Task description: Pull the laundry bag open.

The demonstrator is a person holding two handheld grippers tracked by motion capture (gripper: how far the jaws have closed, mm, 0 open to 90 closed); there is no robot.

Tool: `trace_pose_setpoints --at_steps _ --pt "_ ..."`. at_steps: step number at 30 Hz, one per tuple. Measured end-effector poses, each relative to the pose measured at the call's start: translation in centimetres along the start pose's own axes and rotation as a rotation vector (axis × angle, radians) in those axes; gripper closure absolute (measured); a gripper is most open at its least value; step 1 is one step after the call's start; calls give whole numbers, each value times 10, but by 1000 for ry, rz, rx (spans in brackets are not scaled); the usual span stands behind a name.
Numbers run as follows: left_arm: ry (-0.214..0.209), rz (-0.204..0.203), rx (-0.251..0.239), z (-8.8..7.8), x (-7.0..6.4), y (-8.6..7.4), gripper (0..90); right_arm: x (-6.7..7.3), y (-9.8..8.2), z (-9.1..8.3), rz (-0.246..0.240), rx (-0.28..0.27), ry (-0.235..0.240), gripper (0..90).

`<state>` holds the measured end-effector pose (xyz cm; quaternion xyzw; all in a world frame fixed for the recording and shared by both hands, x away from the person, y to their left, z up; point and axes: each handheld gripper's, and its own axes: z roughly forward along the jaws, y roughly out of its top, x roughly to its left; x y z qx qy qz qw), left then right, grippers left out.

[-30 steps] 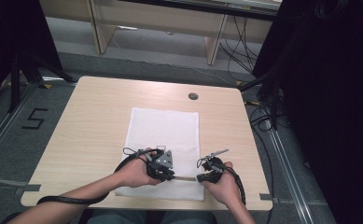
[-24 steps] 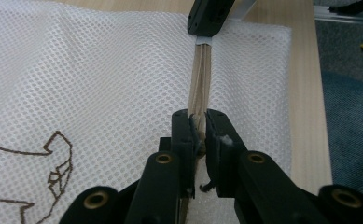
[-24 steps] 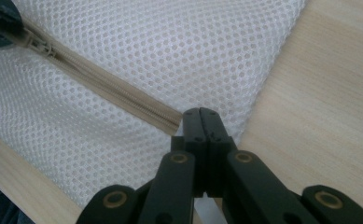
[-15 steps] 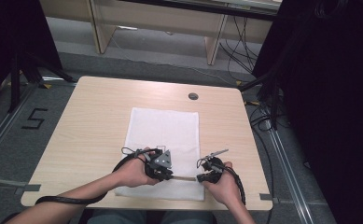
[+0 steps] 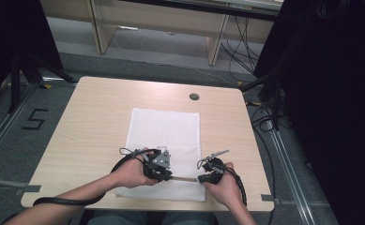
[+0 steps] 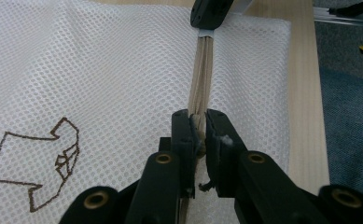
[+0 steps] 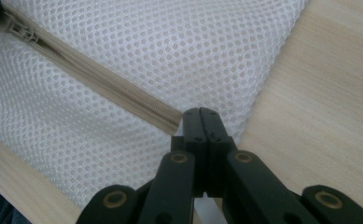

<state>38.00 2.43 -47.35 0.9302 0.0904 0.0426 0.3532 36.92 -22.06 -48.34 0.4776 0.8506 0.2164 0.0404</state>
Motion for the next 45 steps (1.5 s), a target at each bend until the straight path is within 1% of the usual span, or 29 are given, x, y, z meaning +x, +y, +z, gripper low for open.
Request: trace_pose_setpoints --at_steps 2,3,4,6,7,9,11,14,15,17,18,20,22,24,25,26,27,28,34,35,36,37,38,39,41,42,43,44,45 --pt "-5 -7 -8 0 0 -1 819 0 0 0 -2 3 -2 900" --pt "0 0 -1 0 0 -1 819 0 0 0 -2 3 -2 900" --pt "-12 -22 -5 -1 0 -2 819 0 0 0 -2 2 -3 900" --pt "-6 -20 -9 -2 0 -3 819 0 0 0 -2 1 -3 900" --pt "-10 -30 -16 -2 1 -3 819 0 0 0 -2 2 -3 900" --pt "-10 -29 -16 -2 1 -3 819 0 0 0 -2 2 -3 900" --pt "-7 -11 -11 -2 1 -3 819 0 0 0 -3 3 -4 900" --pt "-5 -18 -4 -2 1 -4 819 0 0 0 -6 4 -6 900" --pt "5 -1 5 -3 1 -4 819 0 0 0 -3 2 -8 900" --pt "4 -18 5 -5 2 -7 819 0 0 0 -5 3 -12 900" --pt "-4 -37 -1 -5 3 -8 819 0 0 0 -4 1 -10 900" --pt "0 -28 -8 -7 3 -10 819 0 0 0 -3 1 -9 900" --pt "-3 -39 -7 -7 2 -10 819 0 0 0 -3 1 -9 900" --pt "0 -33 -4 -7 2 -9 819 0 0 0 1 -1 -8 900" --pt "2 -22 4 -8 3 -10 819 0 0 0 -2 -3 -6 900" --pt "-2 -31 0 -8 2 -10 819 0 -1 0 -2 -4 -7 900" --pt "0 -20 0 -9 3 -10 819 0 0 0 -3 -3 -7 900" --pt "-2 -38 -3 -9 2 -11 819 0 0 0 -3 -3 -7 900" --pt "0 -37 6 -12 3 -15 819 0 0 0 -4 -3 -8 900" --pt "-3 -44 -4 -12 2 -15 819 0 -1 0 -6 -3 -8 900" --pt "4 -21 5 -13 2 -14 819 -1 -1 0 -7 -5 -6 900" --pt "-2 -38 -2 -14 1 -15 819 -2 0 0 -21 -9 -3 900" --pt "0 -33 5 -14 1 -15 819 0 -1 0 -5 -3 -7 900" --pt "1 -27 11 -15 2 -15 819 0 -1 0 -4 -4 -9 900" --pt "6 -32 8 -17 3 -18 819 -2 0 0 -25 -10 -3 900" --pt "4 -33 14 -18 4 -19 819 -2 0 0 -16 -10 -5 900" --pt "4 -42 8 -19 4 -21 819 -1 -1 0 -3 -8 -8 900" --pt "0 -54 2 -19 4 -21 819 -1 -1 0 -4 -6 -6 900" --pt "3 -30 5 -20 4 -21 819 -1 -1 0 -7 -8 -6 900"
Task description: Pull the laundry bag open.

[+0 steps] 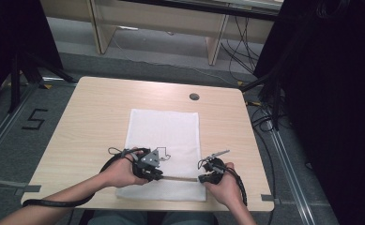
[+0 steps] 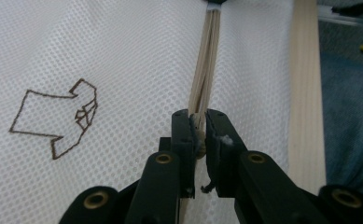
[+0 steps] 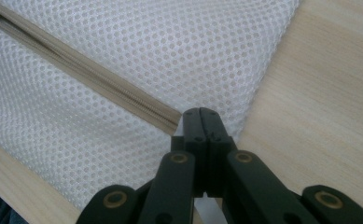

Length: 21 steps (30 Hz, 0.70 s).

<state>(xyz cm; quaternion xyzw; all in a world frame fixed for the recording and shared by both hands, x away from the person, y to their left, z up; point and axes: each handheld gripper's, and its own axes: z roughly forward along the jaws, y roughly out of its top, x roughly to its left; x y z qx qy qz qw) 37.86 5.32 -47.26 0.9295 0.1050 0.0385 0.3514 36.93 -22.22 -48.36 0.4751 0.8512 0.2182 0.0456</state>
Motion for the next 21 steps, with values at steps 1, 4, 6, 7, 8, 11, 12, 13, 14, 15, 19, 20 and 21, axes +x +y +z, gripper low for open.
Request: trace_pose_setpoints --at_steps 1,4,6,7,8,11,12,13,14,15,19,20,21 --pt "-1 -13 -3 0 -1 0 819 0 0 0 -1 -1 0 900" --pt "3 -11 -4 0 -2 0 819 0 0 0 4 3 0 900" --pt "6 -11 -3 -1 -1 0 819 0 0 0 4 2 0 900" --pt "1 -6 -9 -2 0 -1 819 0 0 0 4 1 0 900" --pt "3 -18 -10 -2 -1 -2 819 0 0 0 2 2 2 900" --pt "8 -18 -5 -4 -1 -4 819 0 0 0 4 2 0 900" --pt "1 -16 -16 -5 1 -4 819 0 0 0 3 2 1 900" --pt "4 -28 -11 -6 0 -5 819 0 0 0 3 2 1 900" --pt "-1 -31 -7 -6 0 -5 819 0 0 0 1 2 0 900" --pt "1 -24 -9 -7 0 -5 819 0 0 0 3 2 0 900" --pt "5 -31 -11 -8 0 -6 819 0 0 0 0 3 1 900" --pt "9 -22 -5 -9 0 -7 819 0 0 0 0 3 2 900" --pt "13 -16 -7 -10 1 -7 819 0 0 0 1 2 1 900"
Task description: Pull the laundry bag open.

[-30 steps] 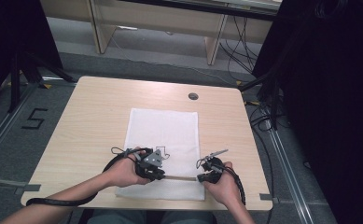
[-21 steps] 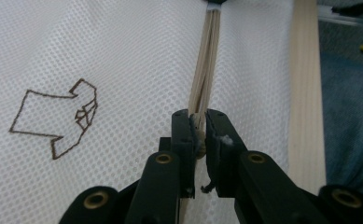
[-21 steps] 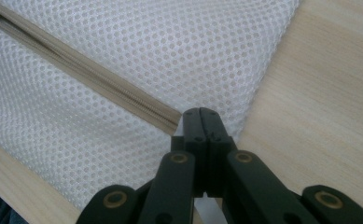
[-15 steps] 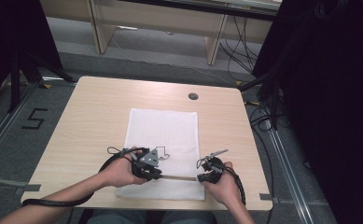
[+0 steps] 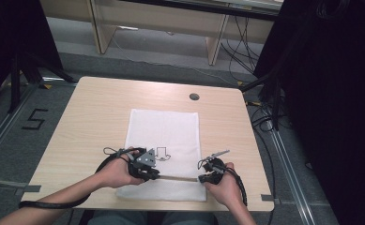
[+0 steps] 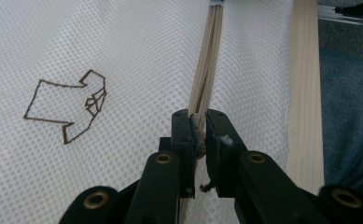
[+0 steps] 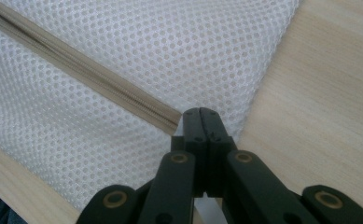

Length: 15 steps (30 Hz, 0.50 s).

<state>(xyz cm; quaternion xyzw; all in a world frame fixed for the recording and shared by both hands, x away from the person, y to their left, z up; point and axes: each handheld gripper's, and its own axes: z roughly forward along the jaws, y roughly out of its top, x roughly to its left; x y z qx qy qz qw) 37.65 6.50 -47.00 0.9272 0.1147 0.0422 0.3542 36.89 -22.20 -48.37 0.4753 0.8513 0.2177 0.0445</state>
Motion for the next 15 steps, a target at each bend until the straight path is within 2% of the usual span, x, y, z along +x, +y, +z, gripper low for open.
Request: trace_pose_setpoints --at_steps 5,6,8,11,12,14,15 --pt "3 -18 -5 -6 2 -4 819 0 0 0 2 0 -3 900" --pt "4 -5 -5 -7 3 -4 819 0 0 0 1 0 -3 900" --pt "10 -17 -6 -8 2 -5 819 0 0 0 2 0 -3 900" --pt "13 8 4 -9 2 -5 819 0 0 0 -1 1 -2 900" --pt "9 -11 0 -9 1 -5 819 0 0 0 0 1 -2 900" --pt "13 1 7 -10 2 -5 819 0 0 0 3 -1 -4 900" --pt "12 -8 4 -10 1 -6 819 0 0 0 1 0 -2 900"
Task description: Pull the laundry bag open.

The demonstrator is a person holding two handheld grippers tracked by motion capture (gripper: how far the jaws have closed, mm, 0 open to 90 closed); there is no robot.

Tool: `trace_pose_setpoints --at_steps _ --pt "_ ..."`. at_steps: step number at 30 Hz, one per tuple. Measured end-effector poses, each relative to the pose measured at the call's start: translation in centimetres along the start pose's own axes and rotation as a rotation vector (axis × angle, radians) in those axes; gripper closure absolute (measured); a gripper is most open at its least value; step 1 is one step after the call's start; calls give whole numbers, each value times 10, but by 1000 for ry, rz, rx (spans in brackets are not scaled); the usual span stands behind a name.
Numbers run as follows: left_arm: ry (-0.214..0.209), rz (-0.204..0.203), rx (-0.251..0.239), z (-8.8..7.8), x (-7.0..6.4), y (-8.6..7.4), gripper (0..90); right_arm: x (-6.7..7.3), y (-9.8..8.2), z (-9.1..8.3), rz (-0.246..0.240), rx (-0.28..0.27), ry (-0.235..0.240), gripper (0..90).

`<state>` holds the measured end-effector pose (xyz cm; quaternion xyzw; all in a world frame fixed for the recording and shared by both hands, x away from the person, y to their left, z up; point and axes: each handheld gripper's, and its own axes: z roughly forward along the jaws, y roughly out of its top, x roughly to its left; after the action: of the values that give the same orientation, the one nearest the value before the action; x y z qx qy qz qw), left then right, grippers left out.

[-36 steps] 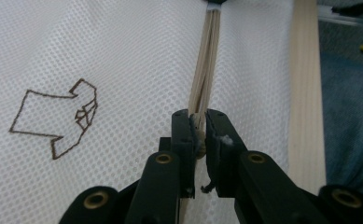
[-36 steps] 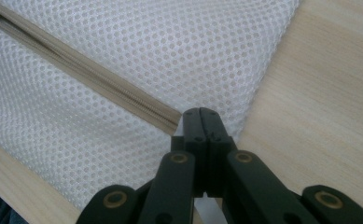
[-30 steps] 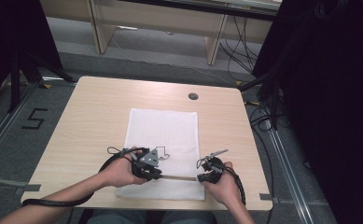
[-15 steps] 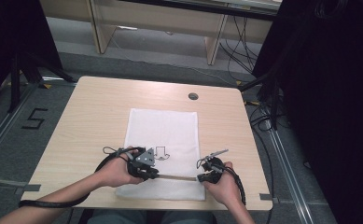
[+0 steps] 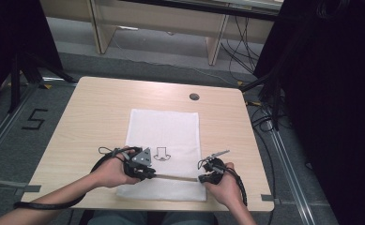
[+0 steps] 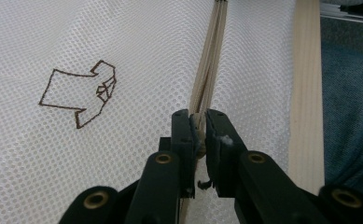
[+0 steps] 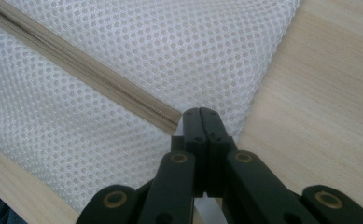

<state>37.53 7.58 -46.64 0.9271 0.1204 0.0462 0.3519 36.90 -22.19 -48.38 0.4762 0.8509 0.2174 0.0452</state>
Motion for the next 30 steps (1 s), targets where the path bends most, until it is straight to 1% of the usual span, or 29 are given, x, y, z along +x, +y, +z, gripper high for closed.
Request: trace_pose_setpoints --at_steps 1,2,4,5,6,8,10,12,13,15,17,18,19,20,21,23,24,25,26,27,28,29,30 --pt "4 6 3 0 0 0 819 0 0 0 0 0 -1 900" --pt "-2 -6 -5 -1 0 -1 819 0 0 0 -2 1 1 900" --pt "3 3 2 -1 0 -1 819 0 0 0 0 0 -1 900" --pt "-2 -3 -2 -1 0 -1 819 0 0 0 0 0 -1 900" --pt "-2 10 -2 -2 1 -1 819 0 0 0 1 0 -1 900" --pt "4 5 5 -2 0 -2 819 0 0 0 1 0 -1 900" --pt "-1 -6 -3 -2 0 -2 819 0 0 0 -1 -2 -1 900" --pt "3 4 5 -3 1 -2 819 0 0 0 -1 -2 -1 900" --pt "0 -6 -4 -3 1 -3 819 0 0 0 -1 -2 0 900" --pt "4 4 2 -4 1 -3 819 0 0 0 -1 -2 -1 900" --pt "-2 -10 -7 -4 1 -4 819 0 0 0 -1 -2 -1 900" --pt "3 -2 3 -5 1 -4 819 0 0 0 -1 -2 -2 900" --pt "0 -6 -2 -5 1 -4 819 0 0 0 -2 -2 -2 900" --pt "7 5 9 -6 2 -5 819 0 0 0 -1 -2 0 900" --pt "-1 -6 -2 -6 2 -5 819 0 0 0 -2 -2 -1 900" --pt "6 9 0 -7 2 -6 819 0 0 0 -1 -2 -1 900" --pt "0 -12 -8 -7 2 -6 819 0 0 0 -2 -2 -1 900" --pt "9 -1 -2 -7 2 -7 819 0 0 0 -2 -3 -1 900" --pt "3 -13 -8 -7 2 -7 819 0 0 0 -2 -3 0 900" --pt "9 -5 -4 -8 2 -8 819 0 0 0 -3 -3 -1 900" --pt "4 -17 -6 -8 2 -8 819 0 0 0 -5 -2 1 900" --pt "7 -10 -5 -9 3 -9 819 0 0 0 -3 -2 -1 900" --pt "1 -27 -14 -9 3 -10 819 0 0 0 -2 -3 -1 900"
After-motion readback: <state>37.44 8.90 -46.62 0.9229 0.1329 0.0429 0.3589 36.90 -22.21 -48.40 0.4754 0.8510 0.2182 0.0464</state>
